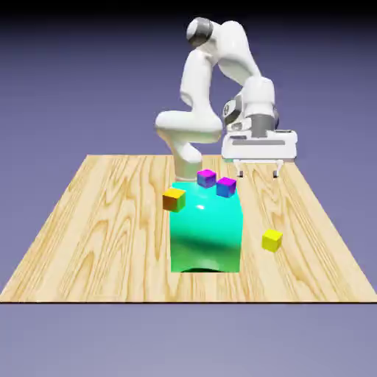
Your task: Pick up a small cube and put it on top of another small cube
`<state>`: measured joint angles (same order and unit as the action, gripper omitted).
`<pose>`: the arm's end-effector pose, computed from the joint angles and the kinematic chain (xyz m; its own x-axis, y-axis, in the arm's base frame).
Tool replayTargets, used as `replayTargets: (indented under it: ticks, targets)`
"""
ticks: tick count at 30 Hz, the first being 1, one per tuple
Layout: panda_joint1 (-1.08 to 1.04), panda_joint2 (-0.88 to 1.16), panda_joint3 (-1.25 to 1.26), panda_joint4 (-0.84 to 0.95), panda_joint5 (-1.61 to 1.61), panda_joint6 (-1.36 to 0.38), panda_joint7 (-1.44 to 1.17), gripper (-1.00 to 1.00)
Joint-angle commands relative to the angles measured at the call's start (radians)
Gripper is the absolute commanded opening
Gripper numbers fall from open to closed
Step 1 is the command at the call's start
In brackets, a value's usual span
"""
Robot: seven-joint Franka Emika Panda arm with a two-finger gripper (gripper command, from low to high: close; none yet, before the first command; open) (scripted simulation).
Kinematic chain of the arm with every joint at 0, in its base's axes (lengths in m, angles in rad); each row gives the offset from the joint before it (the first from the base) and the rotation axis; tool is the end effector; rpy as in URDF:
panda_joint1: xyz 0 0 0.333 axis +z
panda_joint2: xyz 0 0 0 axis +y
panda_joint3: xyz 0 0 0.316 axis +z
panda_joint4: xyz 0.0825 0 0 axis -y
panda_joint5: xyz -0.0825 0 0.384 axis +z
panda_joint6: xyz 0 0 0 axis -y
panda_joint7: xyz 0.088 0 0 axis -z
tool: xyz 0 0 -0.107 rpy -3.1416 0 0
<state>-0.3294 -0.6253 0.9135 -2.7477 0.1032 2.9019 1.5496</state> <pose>0.3541 0.2173 0.4017 0.3746 -0.8337 0.4058 -0.6620 -0.5469 -0.5125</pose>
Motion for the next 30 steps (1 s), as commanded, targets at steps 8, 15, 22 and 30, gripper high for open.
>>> replayTargets:
  ticks: [8, 15, 22, 30]
  targets:
    - [-0.108, -0.018, 0.29, 0.02, 0.033, -0.043, 0.257, 0.0]
    - [-0.203, -0.033, 0.544, 0.037, 0.061, -0.08, 0.481, 0.0]
    - [-0.298, -0.048, 0.797, 0.054, 0.09, -0.118, 0.706, 0.0]
    - [-0.382, -0.062, 1.023, 0.07, 0.116, -0.151, 0.905, 0.0]
